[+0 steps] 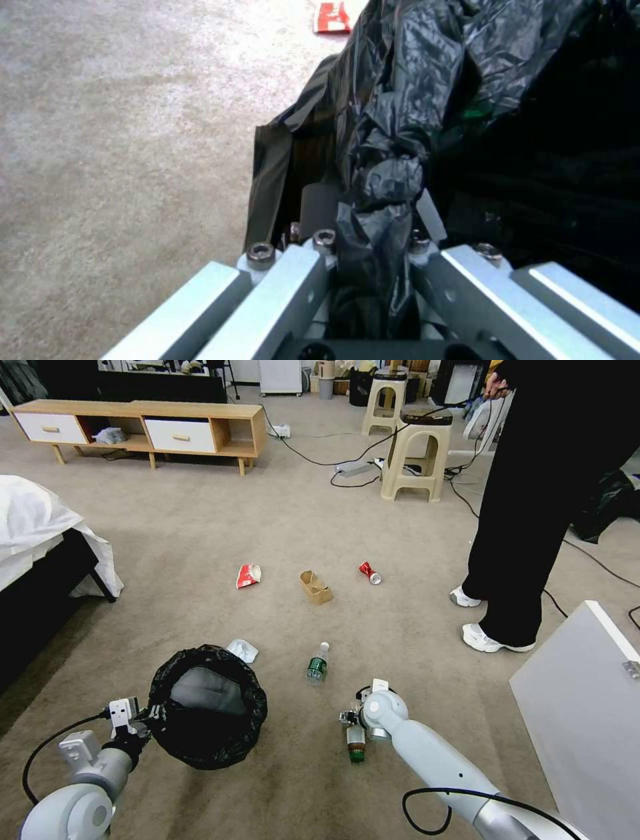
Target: Pick up the trash bin, then pick up the garbage from the floor and place it into the trash bin.
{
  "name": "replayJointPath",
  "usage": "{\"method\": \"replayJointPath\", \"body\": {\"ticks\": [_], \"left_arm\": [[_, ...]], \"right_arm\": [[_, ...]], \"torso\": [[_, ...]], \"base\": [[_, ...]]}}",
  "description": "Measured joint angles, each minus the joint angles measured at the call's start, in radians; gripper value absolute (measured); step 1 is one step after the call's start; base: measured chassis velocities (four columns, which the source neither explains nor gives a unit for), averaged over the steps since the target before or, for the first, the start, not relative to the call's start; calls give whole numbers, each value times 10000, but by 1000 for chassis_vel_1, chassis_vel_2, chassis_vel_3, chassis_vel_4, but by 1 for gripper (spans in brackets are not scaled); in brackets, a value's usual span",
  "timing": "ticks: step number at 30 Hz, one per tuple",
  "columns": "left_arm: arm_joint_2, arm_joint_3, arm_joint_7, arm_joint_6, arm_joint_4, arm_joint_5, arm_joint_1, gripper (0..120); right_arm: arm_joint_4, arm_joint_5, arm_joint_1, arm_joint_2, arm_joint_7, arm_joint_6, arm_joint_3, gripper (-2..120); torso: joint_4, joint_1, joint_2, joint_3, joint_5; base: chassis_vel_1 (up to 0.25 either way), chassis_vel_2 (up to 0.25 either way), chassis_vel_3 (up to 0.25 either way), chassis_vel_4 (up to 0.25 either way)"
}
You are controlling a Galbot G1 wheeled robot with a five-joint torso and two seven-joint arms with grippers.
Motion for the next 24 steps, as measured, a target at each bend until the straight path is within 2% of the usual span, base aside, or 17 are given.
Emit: {"method": "replayJointPath", "body": {"ticks": [2, 3, 4, 7, 9, 24], "left_arm": [[-3, 7, 7, -4, 7, -1, -3, 1], [-3, 7, 7, -4, 7, -1, -3, 1], [-14, 13, 8, -9, 9, -1, -10, 1], [-19, 17, 13, -10, 10, -2, -11, 1], [-80, 64, 13, -19, 12, 14, -11, 1], [-164, 264, -42, -8, 11, 55, -136, 1]], "right_arm": [[13, -3, -1, -6, 26, 0, 0, 54], [13, -3, -1, -6, 26, 0, 0, 54], [38, -1, -7, -15, 57, 2, -19, 45], [84, 12, -18, -27, 94, 17, -46, 42], [419, 280, -64, -74, 347, 11, -207, 28], [1912, 1414, -67, -517, 1790, -15, -377, 27]], "torso": [[-2, 0, 0, 0, -1], [-2, 0, 0, 0, -1], [2, 0, 0, 1, 3], [7, 1, -1, 4, 14], [18, 1, -4, 6, 18], [11, 1, -4, 5, 14]], "base": [[0, 0, 0, 0], [0, 0, 0, 0], [0, 0, 0, 0], [0, 0, 0, 0], [0, 0, 0, 0], [0, 0, 0, 0]]}}
